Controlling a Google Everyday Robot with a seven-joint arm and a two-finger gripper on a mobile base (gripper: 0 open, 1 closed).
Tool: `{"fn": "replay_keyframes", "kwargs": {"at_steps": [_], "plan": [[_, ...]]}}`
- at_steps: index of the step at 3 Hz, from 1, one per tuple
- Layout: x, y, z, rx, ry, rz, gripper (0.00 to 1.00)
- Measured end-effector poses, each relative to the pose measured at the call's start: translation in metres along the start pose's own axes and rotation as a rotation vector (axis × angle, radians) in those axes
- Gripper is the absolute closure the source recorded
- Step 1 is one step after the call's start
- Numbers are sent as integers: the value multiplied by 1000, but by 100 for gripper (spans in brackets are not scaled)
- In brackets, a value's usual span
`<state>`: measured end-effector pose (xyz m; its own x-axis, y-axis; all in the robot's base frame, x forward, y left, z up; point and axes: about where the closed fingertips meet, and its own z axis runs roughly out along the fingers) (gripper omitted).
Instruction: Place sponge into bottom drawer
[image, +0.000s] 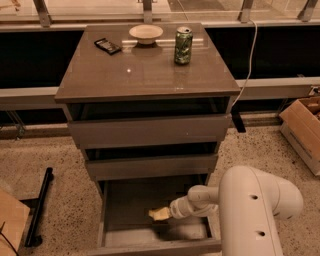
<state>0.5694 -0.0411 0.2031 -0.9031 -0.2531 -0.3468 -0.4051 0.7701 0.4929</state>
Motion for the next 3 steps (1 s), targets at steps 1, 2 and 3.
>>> {"fn": "replay_keyframes", "kwargs": {"at_steps": [1,2,3], "plan": [[10,-15,21,-19,-4,50,61],[19,-23,36,-30,10,86,30],[20,-21,37,-32,12,84,7]]}}
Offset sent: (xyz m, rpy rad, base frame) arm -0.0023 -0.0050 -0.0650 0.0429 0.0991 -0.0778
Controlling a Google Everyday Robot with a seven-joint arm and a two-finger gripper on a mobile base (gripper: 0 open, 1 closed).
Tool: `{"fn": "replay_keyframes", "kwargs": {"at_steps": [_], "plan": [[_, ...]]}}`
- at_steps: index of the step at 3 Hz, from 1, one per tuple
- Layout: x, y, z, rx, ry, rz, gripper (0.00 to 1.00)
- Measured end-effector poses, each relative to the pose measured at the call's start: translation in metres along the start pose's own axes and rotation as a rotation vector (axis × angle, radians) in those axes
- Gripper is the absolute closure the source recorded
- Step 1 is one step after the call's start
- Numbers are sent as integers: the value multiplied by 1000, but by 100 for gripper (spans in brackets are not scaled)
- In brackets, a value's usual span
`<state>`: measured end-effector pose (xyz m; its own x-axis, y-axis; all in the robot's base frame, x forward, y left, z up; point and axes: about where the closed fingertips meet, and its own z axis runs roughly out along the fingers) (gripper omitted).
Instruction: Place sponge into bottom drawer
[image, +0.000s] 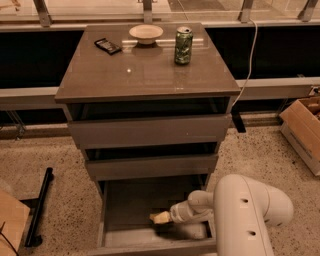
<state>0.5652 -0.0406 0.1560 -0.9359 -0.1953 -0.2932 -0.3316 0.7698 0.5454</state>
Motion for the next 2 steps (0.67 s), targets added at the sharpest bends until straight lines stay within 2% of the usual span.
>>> {"fn": "replay_keyframes", "kwargs": {"at_steps": [1,2], "plan": [[1,1,1,-1,2,0,0],[1,1,1,-1,2,0,0]]}}
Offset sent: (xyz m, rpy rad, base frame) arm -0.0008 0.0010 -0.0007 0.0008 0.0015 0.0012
